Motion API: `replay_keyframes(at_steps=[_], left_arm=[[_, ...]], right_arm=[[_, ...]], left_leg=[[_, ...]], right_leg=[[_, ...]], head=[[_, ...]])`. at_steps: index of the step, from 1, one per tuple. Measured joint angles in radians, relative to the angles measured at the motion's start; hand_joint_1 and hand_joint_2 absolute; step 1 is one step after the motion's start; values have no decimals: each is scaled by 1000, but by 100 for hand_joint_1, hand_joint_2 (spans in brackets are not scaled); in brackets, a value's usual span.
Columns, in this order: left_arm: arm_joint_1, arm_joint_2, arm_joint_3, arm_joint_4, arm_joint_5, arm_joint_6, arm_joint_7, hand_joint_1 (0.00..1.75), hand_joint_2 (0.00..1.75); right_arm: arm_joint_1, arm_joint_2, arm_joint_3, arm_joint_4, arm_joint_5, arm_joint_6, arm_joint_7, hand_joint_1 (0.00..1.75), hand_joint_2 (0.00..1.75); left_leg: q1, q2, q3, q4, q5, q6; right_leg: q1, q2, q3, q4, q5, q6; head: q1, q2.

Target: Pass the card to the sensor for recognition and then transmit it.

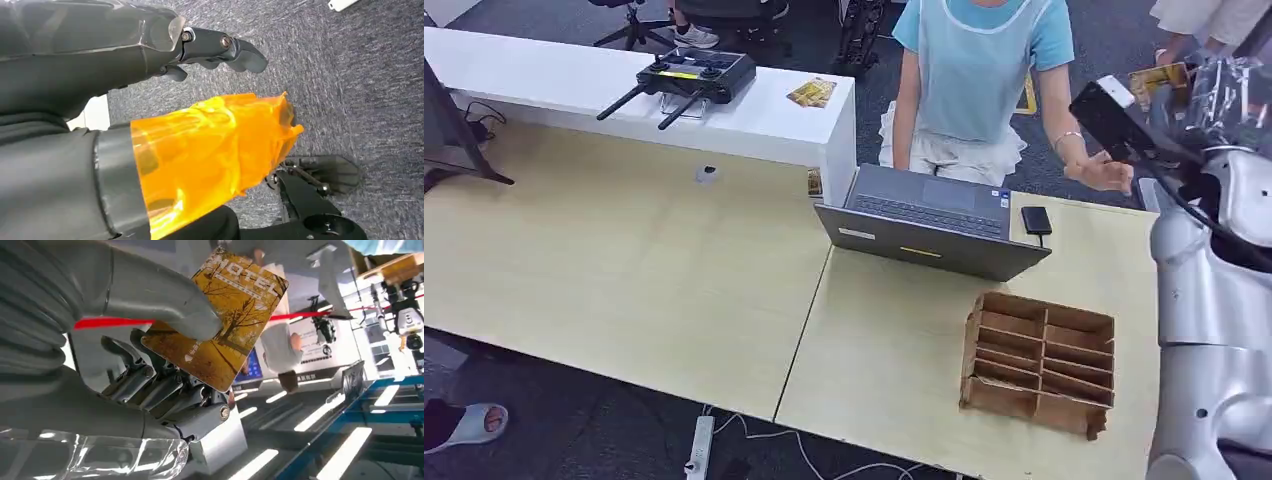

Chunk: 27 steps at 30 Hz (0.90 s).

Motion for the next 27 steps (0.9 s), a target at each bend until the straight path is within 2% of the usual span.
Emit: replay_keyframes(at_steps=[14,27], left_arm=[[0,5,2,0,22,4,0,0,0],[0,9,18,0,42,18,0,0,0]], right_arm=[[-4,36,-117,-34,-271,131,-70,175,175],[-14,33,-155,-24,-587,233,-102,175,175]], left_leg=[[0,0,0,0,0,0],[0,0,0,0,0,0]], right_leg=[[0,0,0,0,0,0],[0,0,0,0,0,0]], head=[[0,0],[0,0]])
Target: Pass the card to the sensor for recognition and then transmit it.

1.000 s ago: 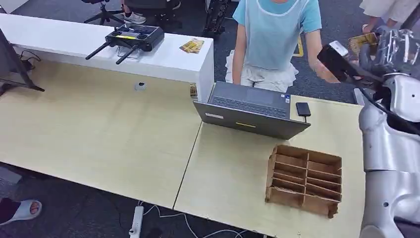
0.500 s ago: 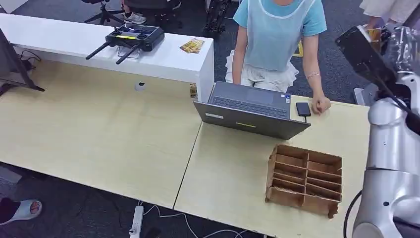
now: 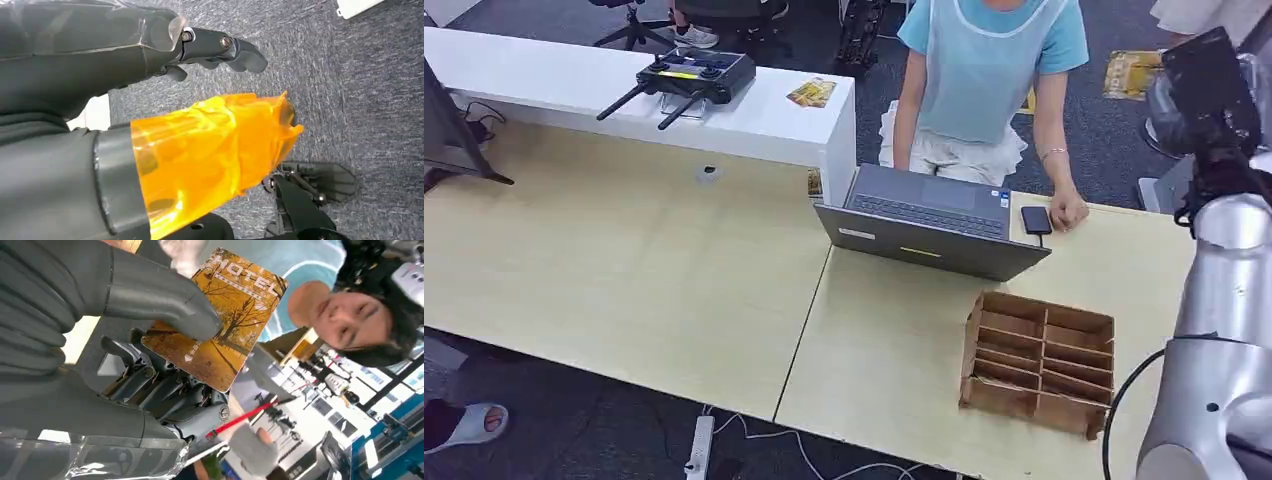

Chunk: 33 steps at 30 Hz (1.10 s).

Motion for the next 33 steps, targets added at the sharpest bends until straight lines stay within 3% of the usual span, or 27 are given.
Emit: replay_keyframes(at_steps=[7,33], left_arm=[[1,0,10,0,16,0,0,0,0],[6,-1,51,0,52,13,-3,0,0]], right_arm=[[21,-31,3,-9,-132,23,-7,175,175],[237,-291,34,-68,-481,129,-51,175,175]], left_leg=[[0,0,0,0,0,0],[0,-2,-1,0,-1,1]], right_leg=[[0,0,0,0,0,0],[0,-2,0,-1,0,0]], head=[[0,0],[0,0]])
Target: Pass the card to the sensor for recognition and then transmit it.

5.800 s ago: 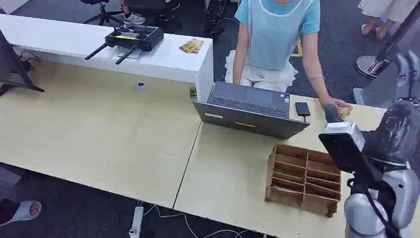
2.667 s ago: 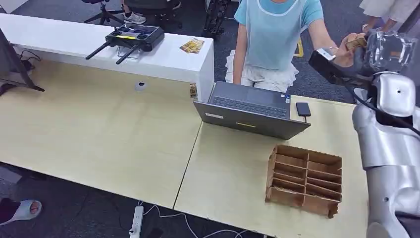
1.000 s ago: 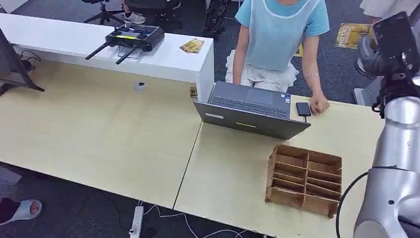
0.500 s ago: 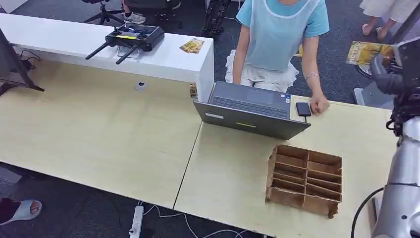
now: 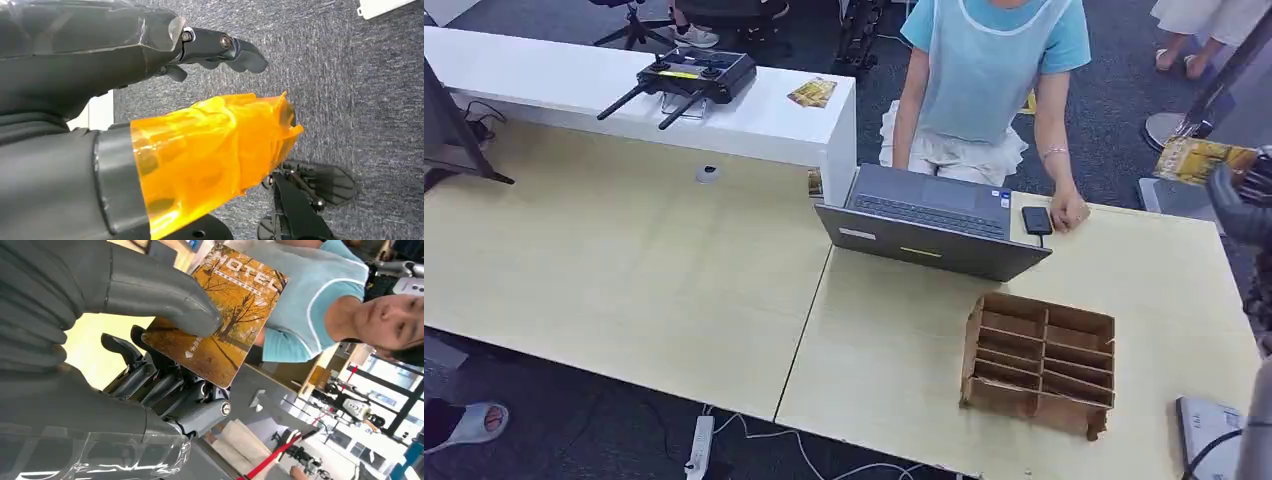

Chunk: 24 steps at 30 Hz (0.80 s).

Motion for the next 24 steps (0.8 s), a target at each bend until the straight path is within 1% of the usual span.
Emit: replay_keyframes(at_steps=[4,6,15,24], left_arm=[[1,1,0,0,0,0,0,0,0],[1,2,0,0,-1,0,0,0,0],[4,7,0,0,-3,-1,0,0,0],[5,9,0,0,-11,-1,0,0,0]], right_arm=[[12,-39,1,23,-19,21,-6,175,175],[13,-70,5,52,-31,35,-12,175,175],[18,-154,6,159,-82,27,-26,175,175],[91,-235,-6,227,-133,19,-52,175,175]], left_leg=[[0,0,0,0,0,0],[0,0,0,0,0,0],[0,-1,-1,0,0,0],[0,-1,-1,0,-1,1]], right_leg=[[0,0,0,0,0,0],[0,-1,0,0,0,0],[0,-1,0,0,0,0],[0,-2,0,-1,0,0]], head=[[0,0],[0,0],[0,0],[0,0]])
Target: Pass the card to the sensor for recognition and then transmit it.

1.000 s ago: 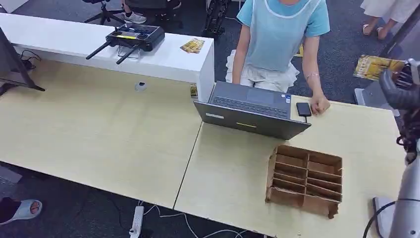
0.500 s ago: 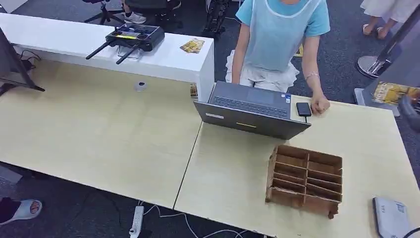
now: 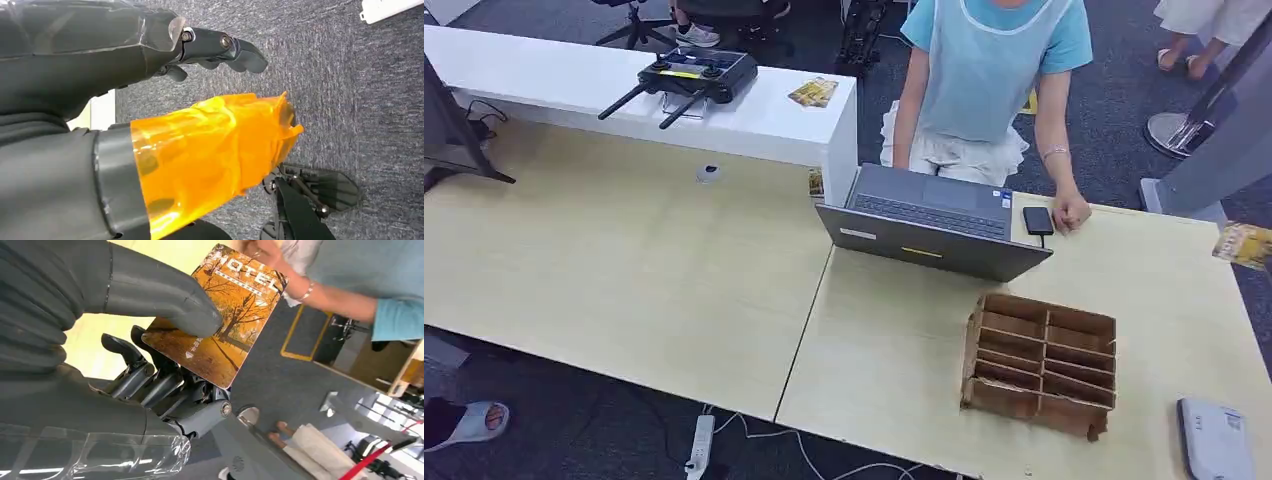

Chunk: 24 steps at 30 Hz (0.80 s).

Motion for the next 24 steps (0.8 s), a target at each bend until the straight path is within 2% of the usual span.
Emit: replay_keyframes(at_steps=[13,24], left_arm=[[0,-1,0,0,-8,-6,-2,0,0],[0,-2,0,0,-9,-10,-4,0,0]], right_arm=[[78,-61,-53,47,-17,-6,1,175,175],[111,-67,-80,82,11,-9,1,175,175]], left_leg=[[0,1,0,0,-1,1],[0,1,0,0,-1,2]], right_leg=[[0,1,0,0,0,1],[0,1,0,0,0,1]], head=[[0,0],[0,0]])
